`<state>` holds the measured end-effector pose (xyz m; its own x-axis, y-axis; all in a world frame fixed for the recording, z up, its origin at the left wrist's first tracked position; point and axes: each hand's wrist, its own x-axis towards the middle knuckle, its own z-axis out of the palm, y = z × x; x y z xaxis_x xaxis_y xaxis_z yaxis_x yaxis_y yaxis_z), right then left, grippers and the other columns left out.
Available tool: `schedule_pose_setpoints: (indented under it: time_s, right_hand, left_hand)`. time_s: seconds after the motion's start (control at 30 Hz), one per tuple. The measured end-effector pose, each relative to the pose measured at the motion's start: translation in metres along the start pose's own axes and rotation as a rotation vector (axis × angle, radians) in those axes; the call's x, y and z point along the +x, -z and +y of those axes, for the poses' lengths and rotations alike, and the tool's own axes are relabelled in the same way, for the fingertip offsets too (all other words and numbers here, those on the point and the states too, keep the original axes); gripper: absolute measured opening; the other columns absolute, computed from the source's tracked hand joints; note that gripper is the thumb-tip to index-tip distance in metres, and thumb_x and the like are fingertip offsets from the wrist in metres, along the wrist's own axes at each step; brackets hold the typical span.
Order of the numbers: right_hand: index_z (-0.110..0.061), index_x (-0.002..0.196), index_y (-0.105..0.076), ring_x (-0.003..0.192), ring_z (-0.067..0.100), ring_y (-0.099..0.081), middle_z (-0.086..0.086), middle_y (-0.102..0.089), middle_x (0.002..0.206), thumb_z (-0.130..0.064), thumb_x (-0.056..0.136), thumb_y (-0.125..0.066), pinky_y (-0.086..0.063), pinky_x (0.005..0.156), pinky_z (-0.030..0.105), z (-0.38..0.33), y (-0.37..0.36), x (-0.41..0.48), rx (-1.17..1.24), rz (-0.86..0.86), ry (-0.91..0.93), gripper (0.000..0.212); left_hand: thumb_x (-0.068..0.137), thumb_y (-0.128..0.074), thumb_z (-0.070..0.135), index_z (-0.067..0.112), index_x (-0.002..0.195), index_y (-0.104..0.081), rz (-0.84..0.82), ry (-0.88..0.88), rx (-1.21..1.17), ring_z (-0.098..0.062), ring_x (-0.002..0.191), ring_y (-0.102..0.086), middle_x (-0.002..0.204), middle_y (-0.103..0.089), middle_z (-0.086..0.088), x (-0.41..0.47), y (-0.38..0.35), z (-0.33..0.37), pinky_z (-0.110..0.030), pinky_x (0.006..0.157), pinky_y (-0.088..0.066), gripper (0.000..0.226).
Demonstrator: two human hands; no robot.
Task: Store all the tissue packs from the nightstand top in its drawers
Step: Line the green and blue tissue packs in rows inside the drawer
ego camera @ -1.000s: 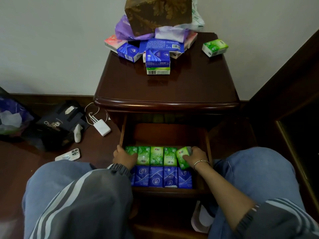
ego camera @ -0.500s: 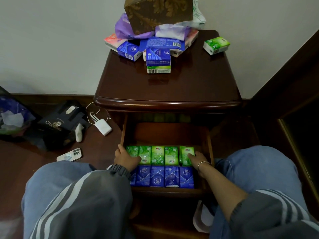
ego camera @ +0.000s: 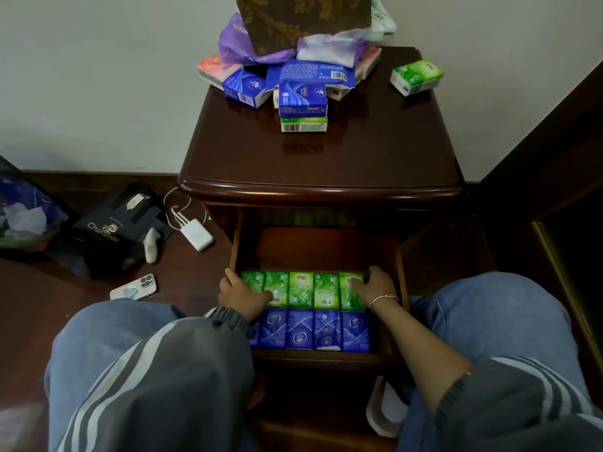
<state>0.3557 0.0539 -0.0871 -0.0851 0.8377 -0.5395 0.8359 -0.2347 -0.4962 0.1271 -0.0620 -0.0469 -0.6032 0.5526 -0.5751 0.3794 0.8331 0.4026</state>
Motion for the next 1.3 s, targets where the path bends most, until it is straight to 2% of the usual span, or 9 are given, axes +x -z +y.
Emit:
schedule_pose_setpoints:
  time_s: [0.13, 0.3, 0.47, 0.6, 0.67, 0.8, 0.97, 1.17, 1.3]
  right_hand:
    - [-0.009, 0.136, -0.046, 0.127, 0.031, -0.045, 0.015, -0.044, 0.141, -0.037, 0.098, -0.04, -0.035, 0.105, 0.036, -0.01, 0.002, 0.009, -0.073, -0.095, 0.172, 0.047]
    - [-0.012, 0.125, -0.057, 0.114, 0.03, -0.055, 0.015, -0.06, 0.124, -0.053, 0.097, -0.028, -0.04, 0.102, 0.04, -0.01, 0.0, 0.009, 0.048, -0.212, 0.054, 0.058]
    - [-0.022, 0.14, -0.041, 0.123, 0.028, -0.05, 0.012, -0.05, 0.137, -0.063, 0.092, -0.026, -0.038, 0.103, 0.042, -0.006, 0.003, 0.005, 0.489, -0.41, -0.132, 0.065]
    - [-0.027, 0.116, -0.047, 0.095, 0.023, -0.066, 0.009, -0.066, 0.107, -0.062, 0.089, -0.039, -0.052, 0.075, 0.037, -0.002, 0.0, 0.0, 0.866, -0.46, -0.263, 0.045]
    - [-0.025, 0.127, -0.044, 0.098, 0.027, -0.065, 0.014, -0.063, 0.117, -0.061, 0.089, -0.04, -0.052, 0.08, 0.04, -0.002, -0.001, -0.001, 0.923, -0.397, -0.286, 0.052]
    - [-0.022, 0.14, -0.035, 0.075, 0.01, -0.056, 0.001, -0.059, 0.117, -0.061, 0.092, -0.032, -0.045, 0.065, 0.032, -0.001, 0.003, -0.004, 0.852, -0.266, -0.304, 0.062]
    - [-0.019, 0.126, -0.047, 0.085, 0.017, -0.067, 0.002, -0.069, 0.091, -0.065, 0.089, -0.033, -0.053, 0.076, 0.036, -0.003, 0.006, -0.017, 0.86, -0.393, -0.302, 0.061]
    - [-0.02, 0.147, -0.027, 0.143, 0.027, -0.021, 0.008, -0.023, 0.155, -0.062, 0.093, -0.02, -0.015, 0.115, 0.044, -0.022, 0.047, -0.047, 0.532, -0.316, -0.15, 0.069]
    - [-0.018, 0.138, -0.045, 0.126, 0.015, -0.048, 0.003, -0.046, 0.143, -0.052, 0.096, -0.032, -0.032, 0.101, 0.024, -0.049, 0.103, -0.089, 0.345, -0.392, 0.096, 0.055]
  left_hand:
    - [0.076, -0.073, 0.038, 0.007, 0.151, 0.004, -0.005, -0.003, -0.006, -0.038, 0.138, -0.027, 0.156, -0.012, -0.014, 0.001, 0.001, -0.002, -0.042, 0.111, -0.03, 0.111]
    - [0.076, -0.073, 0.037, 0.007, 0.152, 0.004, -0.001, -0.008, -0.014, -0.037, 0.139, -0.025, 0.156, -0.012, -0.013, 0.002, 0.0, -0.003, -0.041, 0.112, -0.029, 0.112]
    - [0.077, -0.073, 0.037, 0.006, 0.151, 0.005, 0.005, 0.003, -0.01, -0.037, 0.14, -0.022, 0.156, -0.01, -0.014, -0.001, -0.001, 0.001, -0.042, 0.113, -0.027, 0.112]
    - [0.078, -0.073, 0.035, 0.006, 0.151, 0.004, 0.015, 0.007, -0.015, -0.037, 0.14, -0.022, 0.156, -0.011, -0.015, -0.004, -0.001, 0.004, -0.042, 0.112, -0.027, 0.11]
    - [0.078, -0.073, 0.033, 0.006, 0.151, 0.003, 0.015, 0.004, -0.029, -0.037, 0.14, -0.021, 0.156, -0.011, -0.015, -0.004, 0.0, 0.004, -0.042, 0.113, -0.026, 0.109]
    - [0.08, -0.072, 0.033, 0.006, 0.151, 0.003, 0.004, -0.002, -0.04, -0.037, 0.14, -0.022, 0.156, -0.011, -0.015, -0.005, 0.002, 0.002, -0.04, 0.111, -0.026, 0.107]
    - [0.08, -0.071, 0.033, 0.007, 0.152, 0.003, -0.019, -0.003, -0.051, -0.037, 0.139, -0.024, 0.156, -0.012, -0.014, -0.006, 0.005, 0.001, -0.041, 0.111, -0.028, 0.106]
    - [0.083, -0.067, 0.026, 0.007, 0.152, -0.005, -0.028, -0.009, -0.119, -0.037, 0.138, -0.028, 0.154, -0.017, -0.016, -0.013, 0.013, 0.001, -0.041, 0.111, -0.03, 0.095]
    - [0.084, -0.065, 0.019, 0.003, 0.143, -0.03, 0.006, -0.022, -0.17, -0.04, 0.125, -0.044, 0.141, -0.04, -0.022, -0.014, 0.018, 0.001, -0.043, 0.102, -0.039, 0.071]
